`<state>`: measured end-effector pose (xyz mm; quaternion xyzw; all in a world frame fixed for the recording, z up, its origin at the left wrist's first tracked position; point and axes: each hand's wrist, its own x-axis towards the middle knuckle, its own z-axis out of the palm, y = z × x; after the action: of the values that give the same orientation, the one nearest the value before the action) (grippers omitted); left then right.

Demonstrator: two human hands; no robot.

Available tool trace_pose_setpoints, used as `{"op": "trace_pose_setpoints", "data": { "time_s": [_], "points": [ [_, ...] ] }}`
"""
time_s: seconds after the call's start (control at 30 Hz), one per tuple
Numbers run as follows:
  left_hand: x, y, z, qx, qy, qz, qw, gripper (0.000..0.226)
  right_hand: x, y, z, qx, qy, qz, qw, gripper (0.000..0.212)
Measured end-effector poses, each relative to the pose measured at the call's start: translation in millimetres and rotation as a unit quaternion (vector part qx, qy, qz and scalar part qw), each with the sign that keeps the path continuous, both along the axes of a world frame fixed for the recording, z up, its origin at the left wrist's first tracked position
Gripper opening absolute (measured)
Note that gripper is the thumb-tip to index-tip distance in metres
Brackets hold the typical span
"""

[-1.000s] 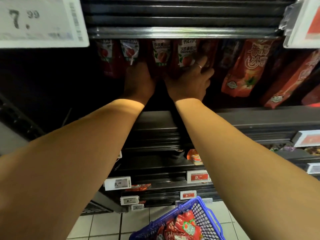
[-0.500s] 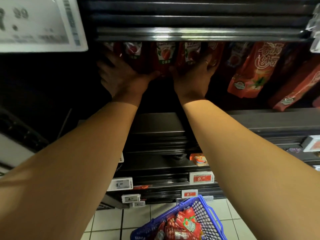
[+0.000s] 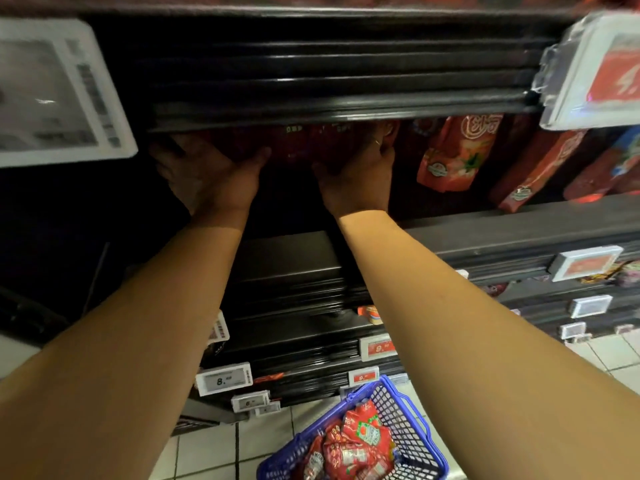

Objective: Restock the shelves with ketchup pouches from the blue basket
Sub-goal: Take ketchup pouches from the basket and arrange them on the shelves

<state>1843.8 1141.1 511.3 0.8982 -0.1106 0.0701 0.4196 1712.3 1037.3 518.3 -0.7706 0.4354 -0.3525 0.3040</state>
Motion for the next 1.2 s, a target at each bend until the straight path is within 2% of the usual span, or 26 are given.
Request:
{"op": "trace_pose_setpoints", "data": {
  "time_s": [0.1, 0.27, 0.37, 0.5, 0.57, 0.67, 0.73, 0.8, 0.87, 0.93, 1.03, 1.1, 1.2],
  "points": [
    [0, 6, 0, 0.024, 0.0, -0.018, 1.0, 0.122, -16, 3, 2, -0.005, 0.041, -0.014, 0.999, 0.085],
    [-19, 15, 4, 0.022, -0.015, -0.062, 0.998, 0.095, -49, 18, 8, 0.001, 0.069, 0.004, 0.998, 0.046],
    [-39, 27, 5, 0.032, -0.026, -0.126, 0.991, 0.089, -78, 31, 10, 0.025, 0.029, 0.045, 0.998, 0.045],
    [-78, 58, -1, 0.06, -0.055, -0.138, 0.987, 0.054, -125, 37, 13, 0.06, 0.016, 0.101, 0.993, 0.033],
    [-109, 82, -7, 0.031, -0.069, -0.167, 0.983, 0.045, -153, 41, 14, 0.08, -0.029, 0.14, 0.986, 0.027],
    [-166, 116, -15, -0.029, -0.041, -0.247, 0.968, 0.037, -205, 51, 8, 0.09, -0.102, 0.185, 0.973, 0.022],
    [-209, 131, -27, -0.007, -0.055, -0.295, 0.954, 0.031, -239, 52, -8, 0.086, -0.09, 0.208, 0.97, 0.022],
    [-246, 139, -49, 0.0, -0.032, -0.337, 0.941, 0.023, -267, 48, -36, 0.101, -0.04, 0.204, 0.973, 0.026],
    [-268, 139, -90, 0.046, 0.044, -0.358, 0.931, 0.036, -289, 44, -75, 0.159, 0.014, 0.193, 0.968, 0.028],
    [-283, 137, -142, 0.127, 0.123, -0.379, 0.909, 0.045, -305, 43, -122, 0.242, 0.077, 0.186, 0.949, 0.021],
    [-299, 135, -226, 0.259, 0.301, -0.37, 0.84, 0.029, -326, 46, -208, 0.333, 0.167, 0.157, 0.915, 0.012],
    [-304, 141, -287, 0.334, 0.346, -0.37, 0.795, 0.032, -336, 50, -270, 0.385, 0.23, 0.138, 0.883, 0.014],
    [-308, 150, -371, 0.387, 0.38, -0.363, 0.758, 0.02, -347, 55, -369, 0.389, 0.339, 0.153, 0.843, 0.025]
  ]
}}
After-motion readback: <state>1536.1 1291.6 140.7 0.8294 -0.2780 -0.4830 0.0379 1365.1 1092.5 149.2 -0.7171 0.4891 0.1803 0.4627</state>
